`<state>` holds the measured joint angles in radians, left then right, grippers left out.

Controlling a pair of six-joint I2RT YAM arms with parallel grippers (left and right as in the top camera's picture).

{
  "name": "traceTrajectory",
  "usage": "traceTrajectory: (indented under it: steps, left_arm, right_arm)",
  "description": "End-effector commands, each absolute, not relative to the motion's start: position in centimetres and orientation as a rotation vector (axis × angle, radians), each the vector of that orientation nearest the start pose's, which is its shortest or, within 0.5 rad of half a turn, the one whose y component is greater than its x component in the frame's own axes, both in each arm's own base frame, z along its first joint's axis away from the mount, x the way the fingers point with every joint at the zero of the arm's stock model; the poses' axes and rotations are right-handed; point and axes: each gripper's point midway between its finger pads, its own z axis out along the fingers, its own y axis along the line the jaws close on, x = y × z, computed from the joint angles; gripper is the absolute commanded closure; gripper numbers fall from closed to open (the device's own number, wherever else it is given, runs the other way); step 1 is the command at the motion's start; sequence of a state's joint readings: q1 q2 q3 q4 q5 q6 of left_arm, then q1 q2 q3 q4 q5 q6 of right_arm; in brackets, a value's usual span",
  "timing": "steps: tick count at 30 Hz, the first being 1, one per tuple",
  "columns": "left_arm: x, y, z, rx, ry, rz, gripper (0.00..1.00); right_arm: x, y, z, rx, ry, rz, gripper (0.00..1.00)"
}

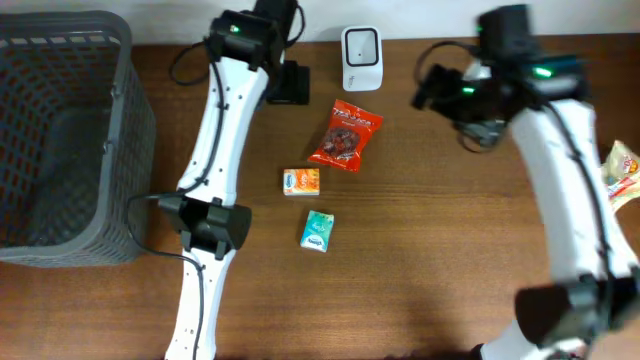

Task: Scan the item barcode

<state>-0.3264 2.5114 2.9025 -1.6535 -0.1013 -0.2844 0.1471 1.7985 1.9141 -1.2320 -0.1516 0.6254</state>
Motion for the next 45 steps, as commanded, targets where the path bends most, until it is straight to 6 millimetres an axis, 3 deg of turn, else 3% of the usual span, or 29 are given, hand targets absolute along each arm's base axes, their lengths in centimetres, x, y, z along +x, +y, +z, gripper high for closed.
traceTrajectory:
  steps: [1,5,8,13,18,26,33,40,41,45]
  left_arm:
    - [48.8,-13.0,18.8,-0.003,2.828,0.03,0.01]
    - [49.1,-10.6,18.7,-0.03,2.807,0.224,0.01]
    - [48.8,-10.4,17.7,-0.024,2.839,0.252,0.01]
    - [48.5,-8.6,15.8,-0.044,2.869,0.417,0.01]
    - [47.6,-7.8,13.5,-0.076,2.94,0.465,0.01]
    - [47.2,-5.8,12.9,-0.177,2.98,0.456,0.01]
    - [47.3,-3.7,12.5,-0.293,3.024,0.327,0.01]
    - [47.3,-3.1,12.4,-0.315,3.025,0.321,0.01]
    - [47.3,-3.1,12.4,-0.315,3.025,0.321,0.01]
    - [47.3,-3.2,12.4,-0.314,3.025,0.321,0.01]
  right_arm:
    - [43.6,13.6,18.9,0.572,2.768,0.47,0.05]
    - [45.8,17.7,13.2,0.547,2.817,0.478,0.07]
    - [46.3,19.7,11.0,0.492,2.829,0.45,0.1]
    - [46.8,20.1,9.9,0.54,2.766,0.279,0.1]
    - [48.5,23.0,8.9,0.458,2.662,0.225,0.1]
    - [48.6,22.6,7.6,0.515,2.627,0.115,0.11]
    - [47.7,22.2,4.2,0.513,2.699,0.042,0.12]
    - [46.6,21.5,1.4,0.512,2.769,-0.038,0.26]
    - [46.3,21.4,1.1,0.512,2.779,-0.049,0.32]
    - [46.2,20.8,1.2,0.511,2.774,-0.095,0.42]
